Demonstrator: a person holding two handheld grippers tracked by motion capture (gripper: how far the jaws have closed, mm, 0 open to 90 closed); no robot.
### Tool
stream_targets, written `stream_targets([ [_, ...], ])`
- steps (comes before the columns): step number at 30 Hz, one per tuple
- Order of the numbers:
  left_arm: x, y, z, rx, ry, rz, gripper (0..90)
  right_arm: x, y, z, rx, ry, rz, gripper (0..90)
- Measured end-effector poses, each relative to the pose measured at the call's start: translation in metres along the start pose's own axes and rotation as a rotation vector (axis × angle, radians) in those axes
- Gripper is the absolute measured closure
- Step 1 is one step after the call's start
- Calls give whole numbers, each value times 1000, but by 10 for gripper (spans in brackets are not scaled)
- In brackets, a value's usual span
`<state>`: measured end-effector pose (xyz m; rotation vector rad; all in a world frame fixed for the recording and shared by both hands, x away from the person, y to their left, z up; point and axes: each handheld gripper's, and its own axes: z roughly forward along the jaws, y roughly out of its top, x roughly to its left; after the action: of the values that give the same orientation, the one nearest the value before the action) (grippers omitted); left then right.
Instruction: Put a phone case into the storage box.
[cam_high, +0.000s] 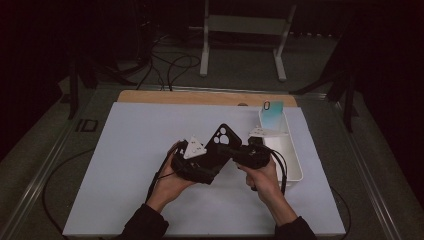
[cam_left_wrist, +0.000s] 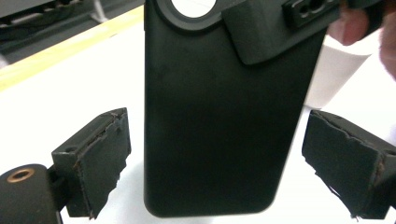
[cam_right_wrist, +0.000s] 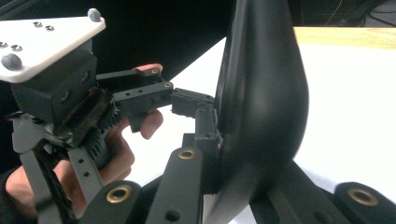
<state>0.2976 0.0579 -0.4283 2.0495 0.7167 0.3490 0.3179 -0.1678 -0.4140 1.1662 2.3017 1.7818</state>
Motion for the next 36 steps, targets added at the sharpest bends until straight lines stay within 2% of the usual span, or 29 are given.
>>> stream_targets([
  [7, 4, -3, -3, -2, -40, -1, 60, -3, 2, -7, -7, -8, -5, 855],
  [10, 4, -4, -3, 9, -36, -5, 47, -4, 3, -10, -4, -5, -12, 854],
  [16, 7, -4, -3, 1, -98, -33, 25, 0, 5, -16, 12, 26, -61, 853],
  [19, 7, -5, -2, 1, -123, -27, 24, 4, 7, -16, 21, 70, -99, 853],
  [21, 6, -5, -2, -2, -133, -28, 28, 6, 7, -16, 23, 79, -108, 853],
  [22, 6, -5, -2, -3, -157, -22, 28, 8, 8, -16, 29, 85, -122, 853],
  [24, 4, -5, -2, 0, -185, -5, 60, 13, 9, -14, 33, 119, -151, 853],
  [25, 4, -5, -2, 0, -185, -5, 78, 13, 9, -14, 33, 119, -151, 853],
  [27, 2, -6, -2, 2, -200, 9, 111, 16, 11, -14, 19, 157, -169, 852],
  [29, 2, -6, -2, 2, -200, 9, 140, 17, 12, -14, 14, 163, -177, 852],
  [30, 3, -8, -3, -7, -213, 7, 201, 17, 13, -15, 13, 165, -184, 853],
  [33, 4, -9, -4, -1, -248, 8, 264, 16, 13, -16, 17, 168, -188, 853],
  [36, 4, -11, -5, -5, -263, 13, 383, 14, 14, -19, 9, 168, -201, 850],
])
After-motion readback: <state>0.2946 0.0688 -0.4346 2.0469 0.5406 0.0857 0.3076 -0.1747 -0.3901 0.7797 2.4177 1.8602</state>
